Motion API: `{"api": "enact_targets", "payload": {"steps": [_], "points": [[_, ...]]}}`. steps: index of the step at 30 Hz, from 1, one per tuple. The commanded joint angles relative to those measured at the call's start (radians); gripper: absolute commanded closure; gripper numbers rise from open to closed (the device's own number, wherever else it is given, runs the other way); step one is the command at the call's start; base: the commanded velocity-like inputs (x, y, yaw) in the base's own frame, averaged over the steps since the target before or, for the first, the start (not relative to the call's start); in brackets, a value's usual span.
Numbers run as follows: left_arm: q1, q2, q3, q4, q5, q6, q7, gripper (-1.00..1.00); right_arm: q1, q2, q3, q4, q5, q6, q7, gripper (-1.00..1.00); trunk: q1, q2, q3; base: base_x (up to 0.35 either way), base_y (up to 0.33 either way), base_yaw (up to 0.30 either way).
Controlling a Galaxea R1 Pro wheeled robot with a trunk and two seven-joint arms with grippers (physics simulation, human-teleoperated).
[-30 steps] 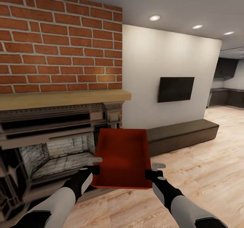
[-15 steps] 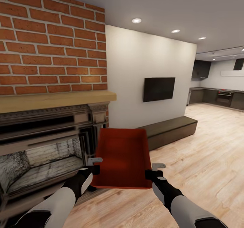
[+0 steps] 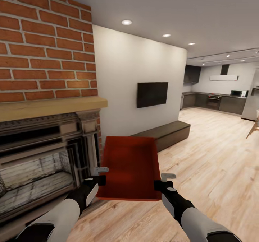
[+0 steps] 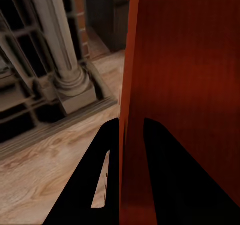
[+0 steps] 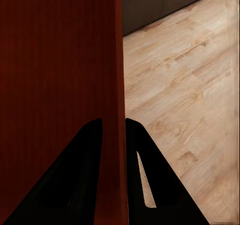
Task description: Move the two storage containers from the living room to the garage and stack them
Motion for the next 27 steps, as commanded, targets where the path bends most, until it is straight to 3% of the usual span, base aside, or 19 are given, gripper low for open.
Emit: {"api": "enact_targets", "payload": {"steps": [1, 27], "points": [[0.0, 0.01, 0.011, -0.006, -0.024, -0.012, 0.01, 1.0, 0.0, -0.003, -0.004, 0.003, -0.011, 0.0, -0.011, 1.0, 0.0, -0.001, 0.0, 0.0, 0.0, -0.287], [0.0, 0.01, 0.009, -0.006, -0.024, -0.012, 0.01, 1.0, 0.0, -0.004, -0.004, 0.003, -0.011, 0.0, -0.01, 1.0, 0.0, -0.001, 0.0, 0.0, 0.0, -0.287]]}}
